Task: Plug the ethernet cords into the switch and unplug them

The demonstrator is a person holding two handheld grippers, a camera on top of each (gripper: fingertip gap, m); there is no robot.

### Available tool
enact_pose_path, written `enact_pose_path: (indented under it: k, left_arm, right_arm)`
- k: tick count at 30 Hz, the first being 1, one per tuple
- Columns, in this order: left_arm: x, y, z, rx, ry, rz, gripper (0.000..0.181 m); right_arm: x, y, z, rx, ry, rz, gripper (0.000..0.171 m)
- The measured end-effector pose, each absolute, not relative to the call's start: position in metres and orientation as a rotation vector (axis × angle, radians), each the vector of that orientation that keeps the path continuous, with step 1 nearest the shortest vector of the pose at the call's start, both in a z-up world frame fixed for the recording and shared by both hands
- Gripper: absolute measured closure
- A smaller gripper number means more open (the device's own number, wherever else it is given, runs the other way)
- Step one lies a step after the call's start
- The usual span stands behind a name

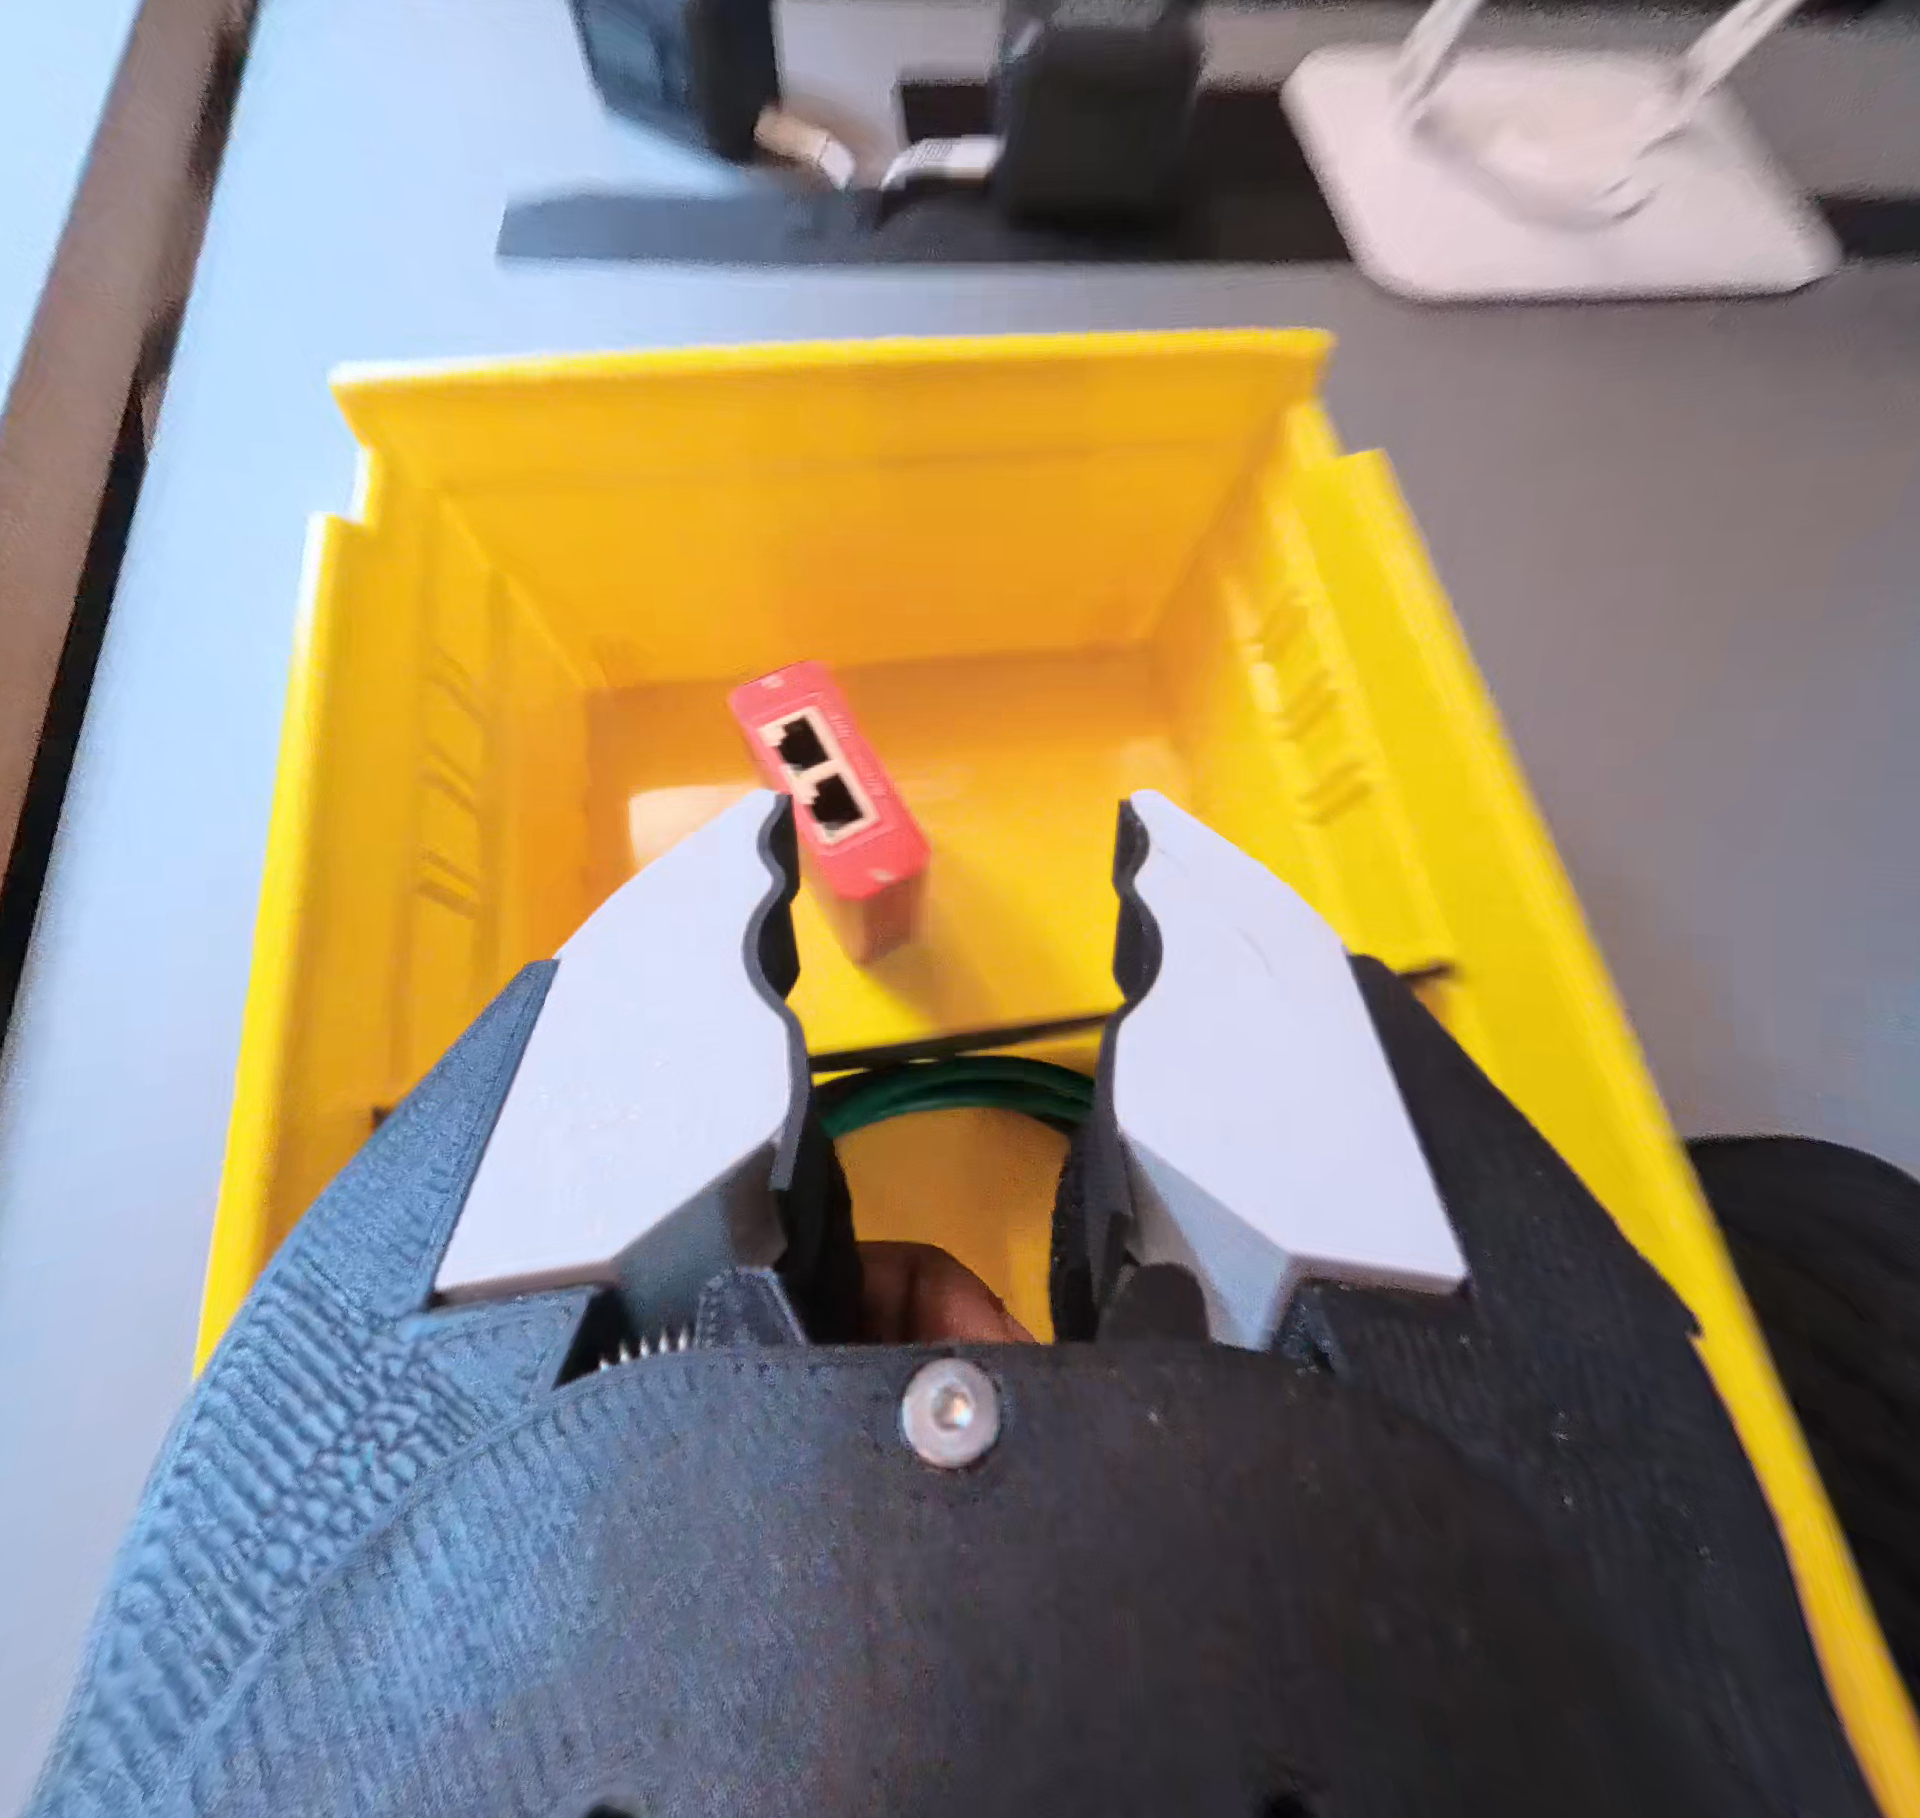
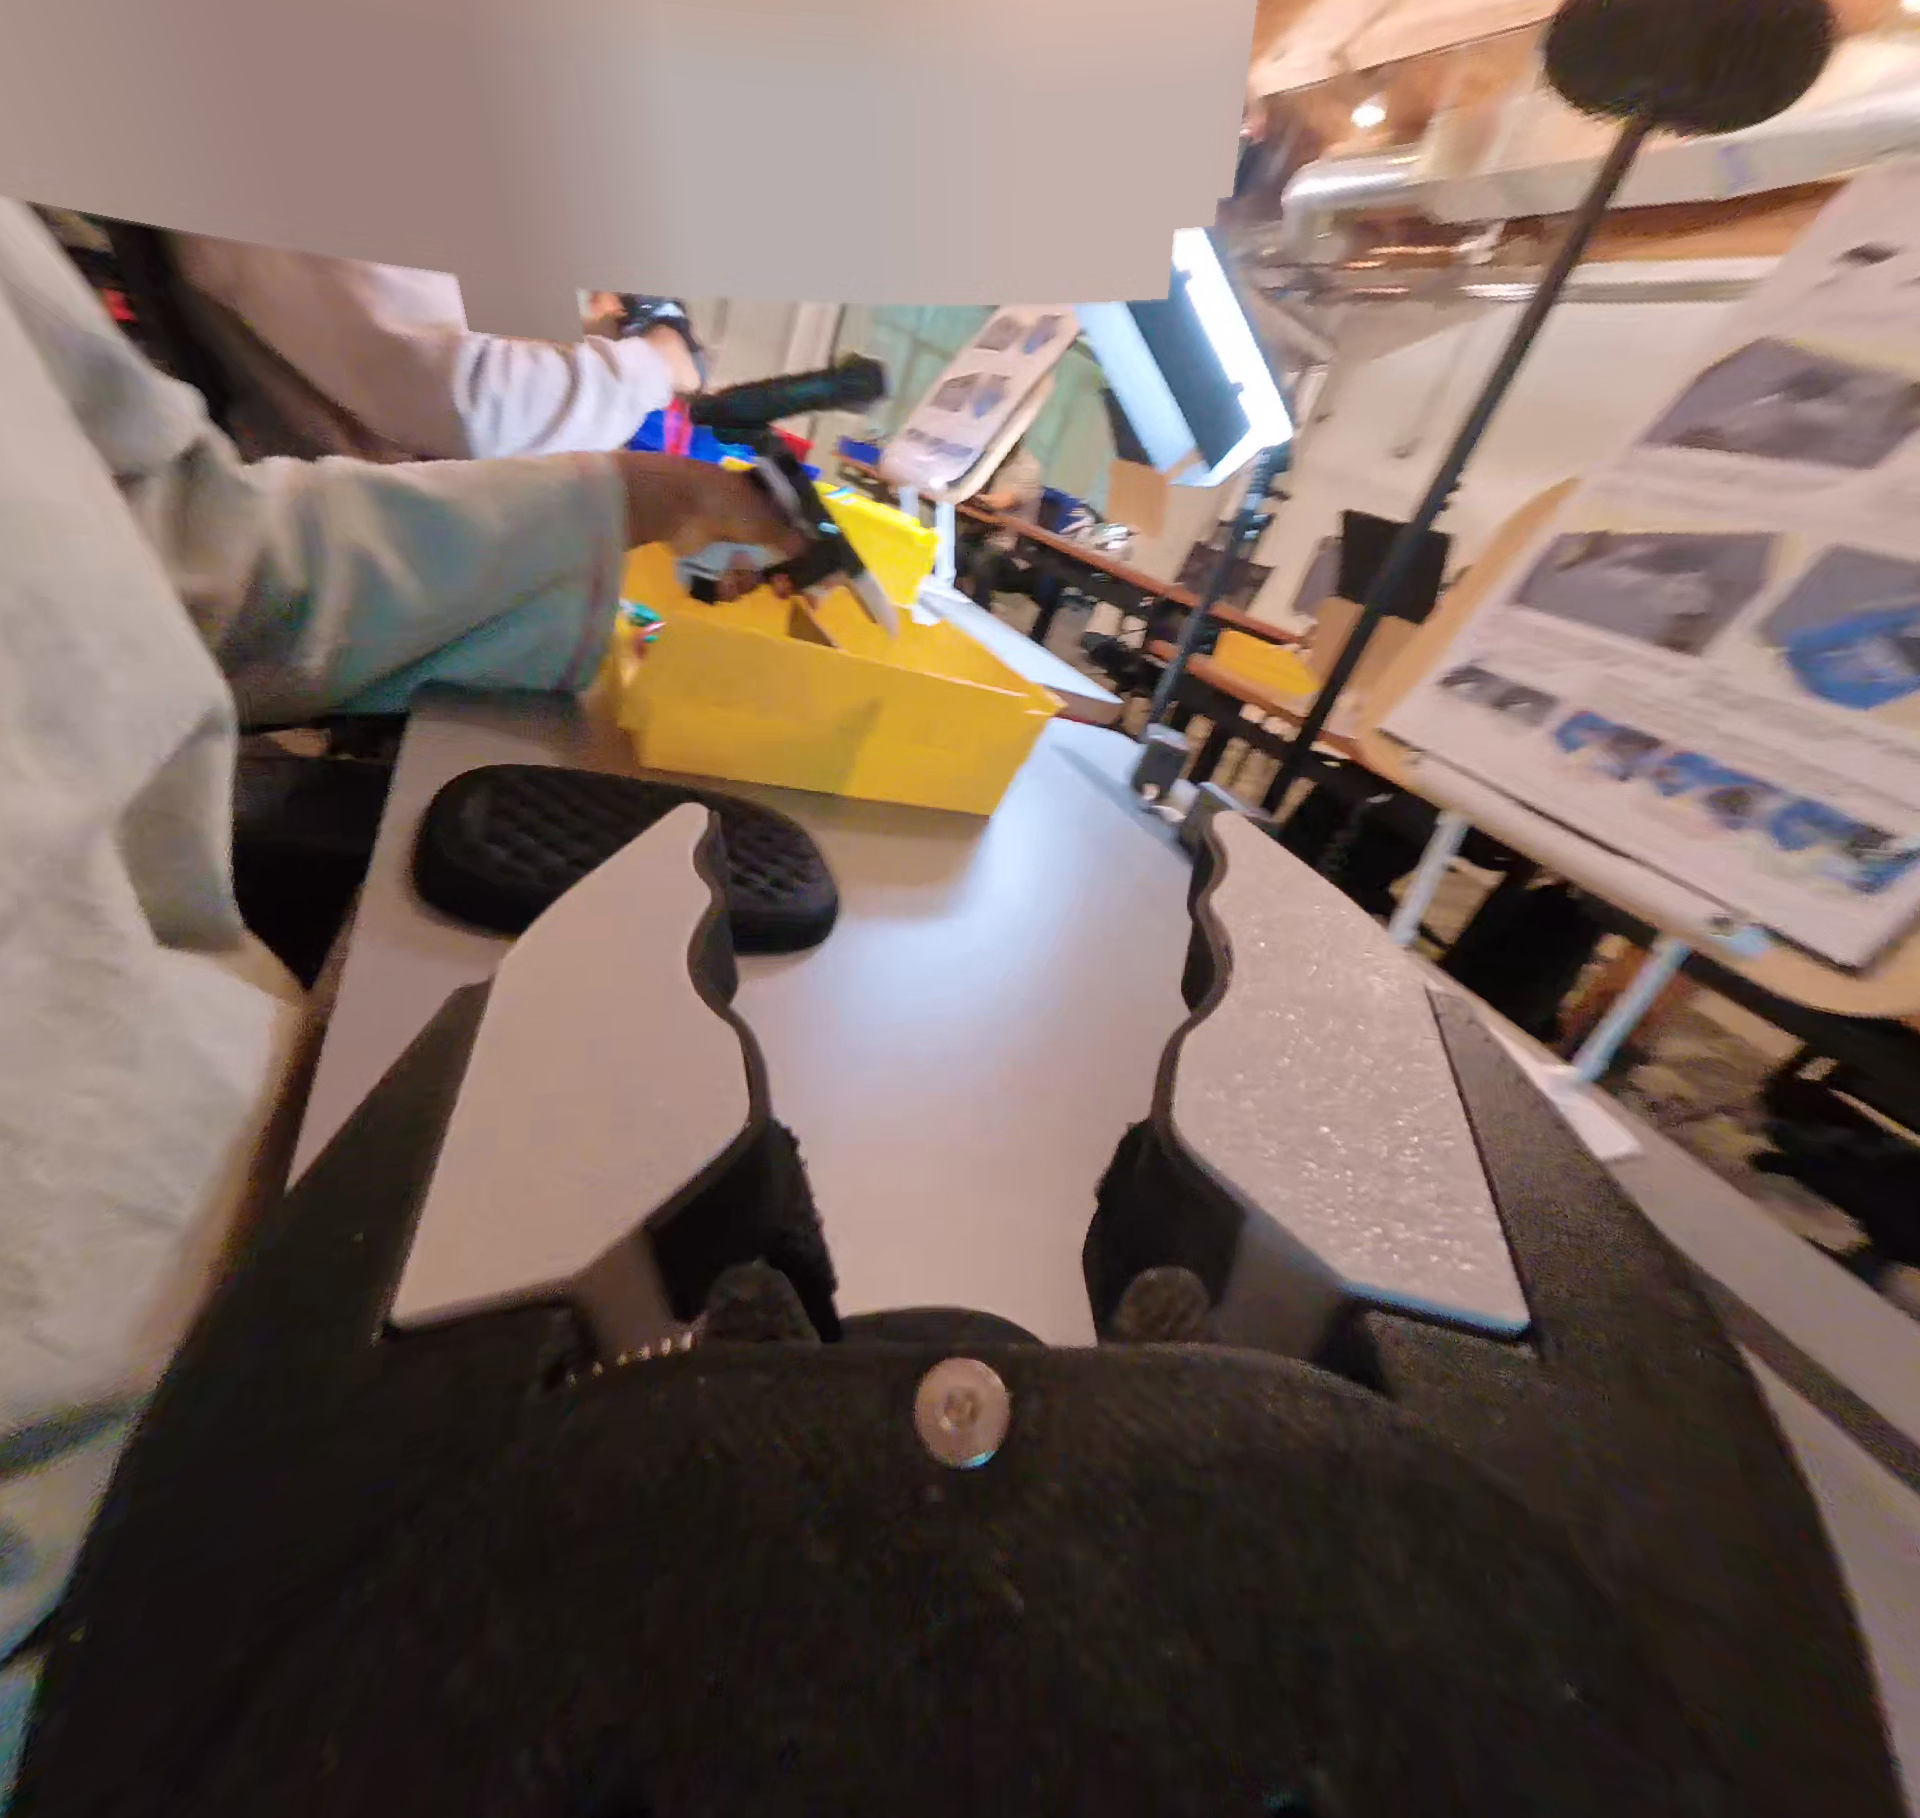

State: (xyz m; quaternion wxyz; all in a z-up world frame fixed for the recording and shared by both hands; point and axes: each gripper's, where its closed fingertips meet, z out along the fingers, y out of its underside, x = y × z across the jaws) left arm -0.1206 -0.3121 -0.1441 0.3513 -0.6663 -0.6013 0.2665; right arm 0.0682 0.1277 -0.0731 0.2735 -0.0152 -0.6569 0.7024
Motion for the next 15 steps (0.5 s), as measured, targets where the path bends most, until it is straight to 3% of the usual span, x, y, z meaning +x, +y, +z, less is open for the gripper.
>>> enact_pose_path:
  k: [6,10,15]
  left_arm:
    - [-0.141,-0.337,-0.184,-1.905,-1.745,0.655,0.128]
    - [-0.144,-0.335,-0.185,-1.99,-1.707,0.669,0.151]
    - [-0.141,-0.328,-0.163,-1.966,-1.596,0.816,0.155]
  right_arm:
    - [0.06,0.101,-0.091,-0.064,-1.797,2.081,0.091]
    - [0.053,0.095,-0.113,-0.081,-1.88,2.014,0.091]
    - [0.05,0.102,-0.108,-0.111,-1.815,2.1,0.098]
